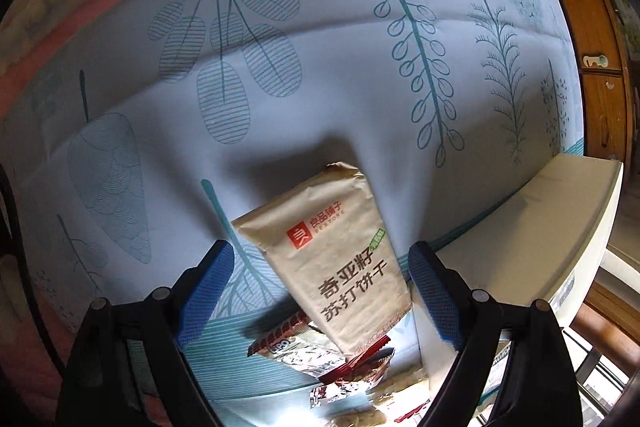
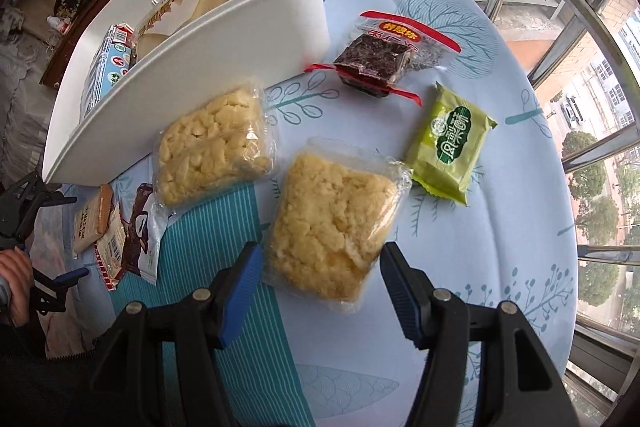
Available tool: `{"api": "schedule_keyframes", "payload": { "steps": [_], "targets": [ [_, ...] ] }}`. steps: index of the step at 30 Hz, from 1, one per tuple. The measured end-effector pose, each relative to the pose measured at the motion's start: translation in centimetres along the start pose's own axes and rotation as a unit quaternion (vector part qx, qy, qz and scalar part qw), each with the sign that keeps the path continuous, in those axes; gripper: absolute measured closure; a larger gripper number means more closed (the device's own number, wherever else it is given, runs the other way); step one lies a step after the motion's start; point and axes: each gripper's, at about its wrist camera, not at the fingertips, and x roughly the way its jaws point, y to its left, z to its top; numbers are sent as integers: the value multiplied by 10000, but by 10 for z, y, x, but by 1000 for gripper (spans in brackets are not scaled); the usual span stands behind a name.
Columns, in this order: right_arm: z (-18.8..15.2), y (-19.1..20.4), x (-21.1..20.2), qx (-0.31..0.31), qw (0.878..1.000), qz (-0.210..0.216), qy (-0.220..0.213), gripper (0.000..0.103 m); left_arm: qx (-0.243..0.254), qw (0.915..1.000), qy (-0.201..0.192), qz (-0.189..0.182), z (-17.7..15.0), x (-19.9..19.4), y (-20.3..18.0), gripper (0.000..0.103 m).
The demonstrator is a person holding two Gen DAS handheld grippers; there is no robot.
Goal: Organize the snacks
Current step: 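Close the left tool on the beige soda cracker packet, then lift the cracker packet with the left tool while the right tool grips the clear cookie bag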
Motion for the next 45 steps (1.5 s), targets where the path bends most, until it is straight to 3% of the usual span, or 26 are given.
{"api": "schedule_keyframes", "payload": {
  "steps": [12,20,29,45],
  "targets": [
    [11,22,18,-408,9989,-204,-79,41,-91,9987,-185,475,4,15,-20,17],
    [11,41,26,-551,9972,-493,-108,39,-210,9963,-216,801,-4,20,-36,31],
    [6,60,35,-711,9946,-732,-167,40,-402,9967,-79,707,1,17,-28,38],
    [1,61,26,-971,9923,-769,21,44,-540,9942,654,658,12,20,-11,41]
  ]
}}
